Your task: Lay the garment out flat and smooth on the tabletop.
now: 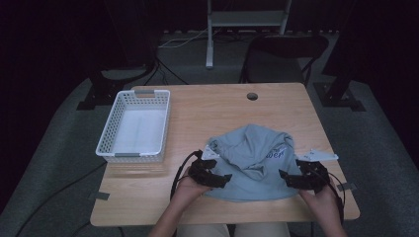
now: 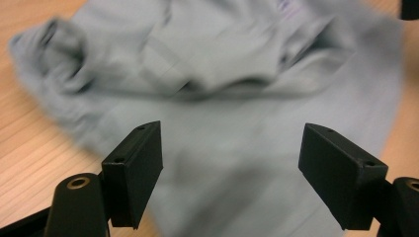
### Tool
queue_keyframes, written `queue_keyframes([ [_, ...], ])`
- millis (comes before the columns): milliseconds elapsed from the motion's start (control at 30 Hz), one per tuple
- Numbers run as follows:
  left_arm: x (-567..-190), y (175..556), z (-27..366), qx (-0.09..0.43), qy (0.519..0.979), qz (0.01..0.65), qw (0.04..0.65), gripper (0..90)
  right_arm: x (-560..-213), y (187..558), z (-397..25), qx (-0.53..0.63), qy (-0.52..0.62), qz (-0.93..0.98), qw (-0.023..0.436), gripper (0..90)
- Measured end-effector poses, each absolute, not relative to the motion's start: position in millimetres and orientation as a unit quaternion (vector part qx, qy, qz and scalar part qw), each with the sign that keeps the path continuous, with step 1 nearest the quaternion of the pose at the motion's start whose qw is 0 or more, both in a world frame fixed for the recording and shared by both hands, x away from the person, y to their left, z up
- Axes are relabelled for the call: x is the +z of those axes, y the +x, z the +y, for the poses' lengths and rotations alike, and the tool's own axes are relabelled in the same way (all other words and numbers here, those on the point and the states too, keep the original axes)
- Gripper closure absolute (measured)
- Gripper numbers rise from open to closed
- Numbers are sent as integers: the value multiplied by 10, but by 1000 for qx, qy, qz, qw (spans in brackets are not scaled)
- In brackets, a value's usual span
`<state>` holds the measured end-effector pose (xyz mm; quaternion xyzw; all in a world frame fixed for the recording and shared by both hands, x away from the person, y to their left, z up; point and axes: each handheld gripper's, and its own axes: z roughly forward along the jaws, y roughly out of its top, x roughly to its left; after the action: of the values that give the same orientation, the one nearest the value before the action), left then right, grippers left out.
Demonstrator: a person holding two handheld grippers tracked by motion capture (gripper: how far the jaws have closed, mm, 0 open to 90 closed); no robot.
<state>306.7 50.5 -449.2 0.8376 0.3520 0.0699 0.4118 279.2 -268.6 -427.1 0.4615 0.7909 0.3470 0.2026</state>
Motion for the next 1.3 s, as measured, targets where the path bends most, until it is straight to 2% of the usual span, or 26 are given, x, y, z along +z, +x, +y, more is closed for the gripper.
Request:
queue_keyframes([
  [67, -4497, 3030, 386, 76, 840, 348, 410, 219, -4123, 2878, -2596, 380, 433, 796, 189, 255],
  [167, -4566, 3025, 249, 80, 847, 347, 395, 218, -4014, 3029, -2369, 409, 382, 815, 151, 275],
  [333, -4613, 3049, 190, 86, 848, 352, 387, 218, -4164, 3262, -1909, 363, 313, 873, 93, 296],
  [433, -4611, 3060, 202, 94, 849, 353, 382, 219, -4312, 3359, -1724, 324, 293, 896, 82, 316],
  [533, -4615, 3068, 223, 98, 851, 353, 377, 219, -4428, 3448, -1629, 288, 295, 906, 95, 432],
  [700, -4629, 3060, 225, 100, 850, 352, 378, 219, -4438, 3587, -1669, 293, 312, 900, 83, 761],
  [800, -4622, 3071, 208, 98, 847, 355, 383, 219, -4360, 3647, -1762, 317, 328, 887, 74, 853],
  [1300, -4556, 3137, -218, 82, 851, 331, 399, 219, -4244, 4068, -2424, 353, 476, 797, 113, 880],
])
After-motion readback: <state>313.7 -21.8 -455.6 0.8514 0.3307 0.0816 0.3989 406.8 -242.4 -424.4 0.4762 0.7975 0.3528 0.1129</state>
